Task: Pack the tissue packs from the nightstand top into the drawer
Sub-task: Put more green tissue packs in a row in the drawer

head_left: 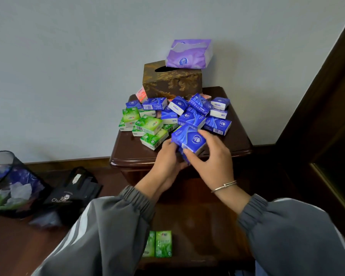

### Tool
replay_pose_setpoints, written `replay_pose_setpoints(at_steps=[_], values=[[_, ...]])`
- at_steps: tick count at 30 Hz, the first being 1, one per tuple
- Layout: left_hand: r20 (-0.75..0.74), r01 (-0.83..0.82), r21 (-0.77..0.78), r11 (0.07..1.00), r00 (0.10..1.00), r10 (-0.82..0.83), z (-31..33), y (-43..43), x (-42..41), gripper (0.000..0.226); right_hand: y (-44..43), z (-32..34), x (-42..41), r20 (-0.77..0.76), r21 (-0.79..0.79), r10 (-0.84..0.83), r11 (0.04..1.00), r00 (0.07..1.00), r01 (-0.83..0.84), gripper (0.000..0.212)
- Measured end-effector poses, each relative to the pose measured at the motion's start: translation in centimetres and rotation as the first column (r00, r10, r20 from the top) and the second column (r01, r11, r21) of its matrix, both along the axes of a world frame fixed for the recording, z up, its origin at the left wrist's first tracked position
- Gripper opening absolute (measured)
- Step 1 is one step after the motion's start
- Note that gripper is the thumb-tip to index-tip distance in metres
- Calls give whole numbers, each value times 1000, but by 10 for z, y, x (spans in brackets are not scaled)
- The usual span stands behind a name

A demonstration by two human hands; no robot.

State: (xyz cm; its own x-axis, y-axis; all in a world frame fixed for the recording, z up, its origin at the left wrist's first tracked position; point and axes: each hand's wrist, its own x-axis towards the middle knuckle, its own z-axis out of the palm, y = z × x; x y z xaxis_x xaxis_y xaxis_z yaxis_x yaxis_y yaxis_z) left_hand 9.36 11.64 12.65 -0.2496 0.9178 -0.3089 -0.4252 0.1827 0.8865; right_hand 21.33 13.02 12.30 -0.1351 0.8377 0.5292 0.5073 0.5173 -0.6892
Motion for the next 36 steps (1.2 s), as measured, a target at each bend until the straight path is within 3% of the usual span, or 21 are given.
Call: replay_pose_setpoints(at_steps=[2,4,7,10,12,15,19,22,26,32,36], values=[[272,24,20,1000,962,-28,1,-7,-3,48,-7,4,-7,76,-96,-9,995,997,17,61],[340,78,46,996,936,-89,2,-14,-17,65,-12,4,-13,103,-160,39,987,994,-22,64],[171,115,20,993,978,-117,0,-21,-30,56,-18,1,-22,31,-314,220,928,975,-199,71],[65,-4,13,1000,998,3,-4,-24,-49,38,-16,-4,-27,-139,-481,380,781,914,-398,68],[38,-74,39,997,997,72,-3,-24,-68,29,1,-4,-26,-136,-436,322,830,937,-349,53],[-6,-210,69,975,978,211,-5,-23,-100,39,40,3,-21,-11,-311,97,946,995,-96,34],[-77,-327,94,941,939,334,-16,-21,-129,46,82,11,-21,194,-178,-13,983,981,48,33],[-97,-388,98,916,913,397,-25,-18,-137,47,87,14,-31,362,-65,17,998,932,7,36],[-73,-406,96,909,908,413,-38,-15,-143,49,73,8,-55,579,105,108,973,808,-206,41],[-30,-401,116,909,913,406,-46,-20,-148,46,70,5,-110,764,27,171,955,622,-295,74],[-34,-365,143,920,927,373,-47,-24,-153,46,65,-4,-128,824,13,149,960,547,-280,74]])
